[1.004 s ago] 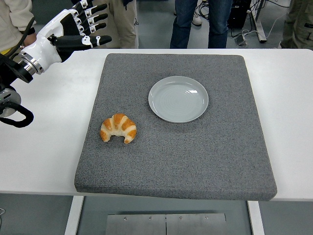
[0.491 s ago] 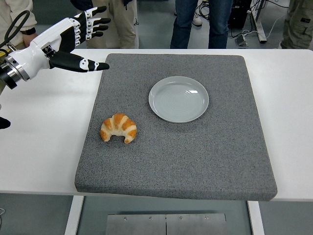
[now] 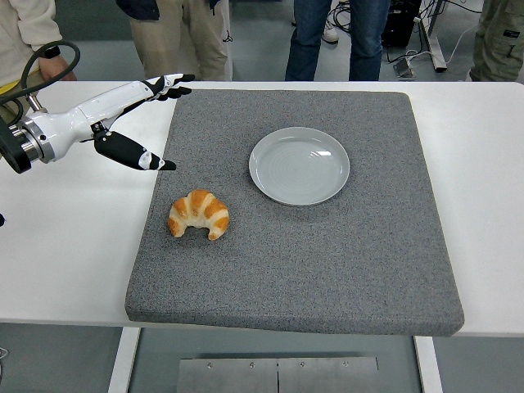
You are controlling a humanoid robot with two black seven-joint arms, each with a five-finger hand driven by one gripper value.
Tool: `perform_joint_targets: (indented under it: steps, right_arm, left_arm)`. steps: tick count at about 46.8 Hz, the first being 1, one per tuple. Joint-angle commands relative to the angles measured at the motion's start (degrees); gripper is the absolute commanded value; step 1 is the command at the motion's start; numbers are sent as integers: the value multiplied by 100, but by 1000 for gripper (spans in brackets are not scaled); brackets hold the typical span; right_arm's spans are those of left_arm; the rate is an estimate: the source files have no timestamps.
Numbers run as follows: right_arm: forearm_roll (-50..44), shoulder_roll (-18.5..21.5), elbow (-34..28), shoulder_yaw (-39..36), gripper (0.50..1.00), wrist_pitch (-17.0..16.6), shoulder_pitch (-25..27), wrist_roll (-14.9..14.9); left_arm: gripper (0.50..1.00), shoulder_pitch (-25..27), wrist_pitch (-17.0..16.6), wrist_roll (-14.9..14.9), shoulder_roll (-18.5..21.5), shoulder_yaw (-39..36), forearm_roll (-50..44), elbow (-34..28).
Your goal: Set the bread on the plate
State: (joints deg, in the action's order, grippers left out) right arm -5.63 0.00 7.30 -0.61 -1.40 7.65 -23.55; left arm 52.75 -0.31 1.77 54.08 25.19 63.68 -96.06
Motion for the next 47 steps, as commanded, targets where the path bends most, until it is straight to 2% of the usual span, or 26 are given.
perform_joint_targets:
  steps: [1, 11, 23, 36, 47]
  right_arm:
    - [0, 0, 0, -1, 1000, 0, 0, 0]
    - [0, 0, 0, -1, 1000, 0, 0, 0]
    - [0, 0, 0, -1, 1000, 0, 0, 0]
    - [0, 0, 0, -1, 1000, 8, 0, 0]
    - [0, 0, 0, -1, 1000, 0, 0, 0]
  left_arm:
    - [971, -124, 5, -115, -81, -6, 372, -36]
    - [971, -397, 14, -282, -301, -119, 1313, -115]
    - [955, -458, -30, -300, -468, -603, 1787, -89]
    - [946, -801, -584, -326, -653, -656, 2877, 52]
    - [949, -889, -821, -370, -881, -691, 2922, 227]
